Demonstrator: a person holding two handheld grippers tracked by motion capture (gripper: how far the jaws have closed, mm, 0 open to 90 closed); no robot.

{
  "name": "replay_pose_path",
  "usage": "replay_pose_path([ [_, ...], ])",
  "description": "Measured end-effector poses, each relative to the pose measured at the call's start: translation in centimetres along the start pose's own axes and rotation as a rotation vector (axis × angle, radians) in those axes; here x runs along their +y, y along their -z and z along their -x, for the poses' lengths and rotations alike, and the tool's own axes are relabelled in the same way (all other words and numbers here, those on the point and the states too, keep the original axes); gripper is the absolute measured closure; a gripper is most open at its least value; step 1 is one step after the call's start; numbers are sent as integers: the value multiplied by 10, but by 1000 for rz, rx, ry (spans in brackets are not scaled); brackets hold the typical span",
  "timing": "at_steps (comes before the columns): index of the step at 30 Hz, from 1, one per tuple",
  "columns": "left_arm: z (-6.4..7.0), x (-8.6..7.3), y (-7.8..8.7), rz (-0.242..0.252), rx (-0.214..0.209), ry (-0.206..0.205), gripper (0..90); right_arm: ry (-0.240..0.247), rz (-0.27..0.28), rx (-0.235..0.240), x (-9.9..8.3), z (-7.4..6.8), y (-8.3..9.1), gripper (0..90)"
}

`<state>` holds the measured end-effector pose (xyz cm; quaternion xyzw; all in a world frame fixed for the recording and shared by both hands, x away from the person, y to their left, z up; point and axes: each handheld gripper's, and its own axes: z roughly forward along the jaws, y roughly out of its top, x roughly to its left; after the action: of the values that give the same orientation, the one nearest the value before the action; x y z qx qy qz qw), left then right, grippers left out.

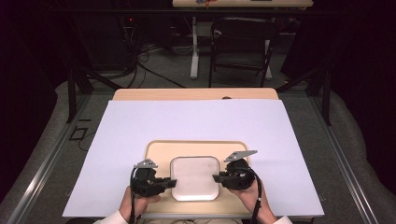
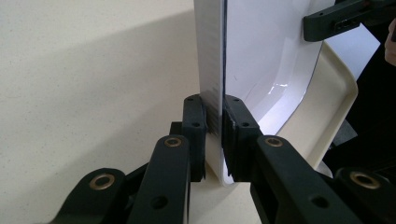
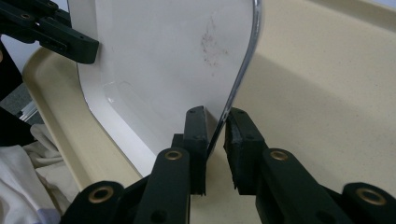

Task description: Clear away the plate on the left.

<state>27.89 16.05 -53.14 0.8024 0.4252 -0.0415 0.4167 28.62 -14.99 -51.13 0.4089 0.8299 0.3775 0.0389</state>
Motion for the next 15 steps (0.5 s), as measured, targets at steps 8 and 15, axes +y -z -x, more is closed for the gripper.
replay_pose_path([
  [8, -2, 1, -4, 0, 35, -25, 782, 9, -6, -14, 3, 4, -8, 772],
  [15, -5, 2, -9, -2, 51, -23, 764, 14, -22, -27, 6, 8, -15, 752],
])
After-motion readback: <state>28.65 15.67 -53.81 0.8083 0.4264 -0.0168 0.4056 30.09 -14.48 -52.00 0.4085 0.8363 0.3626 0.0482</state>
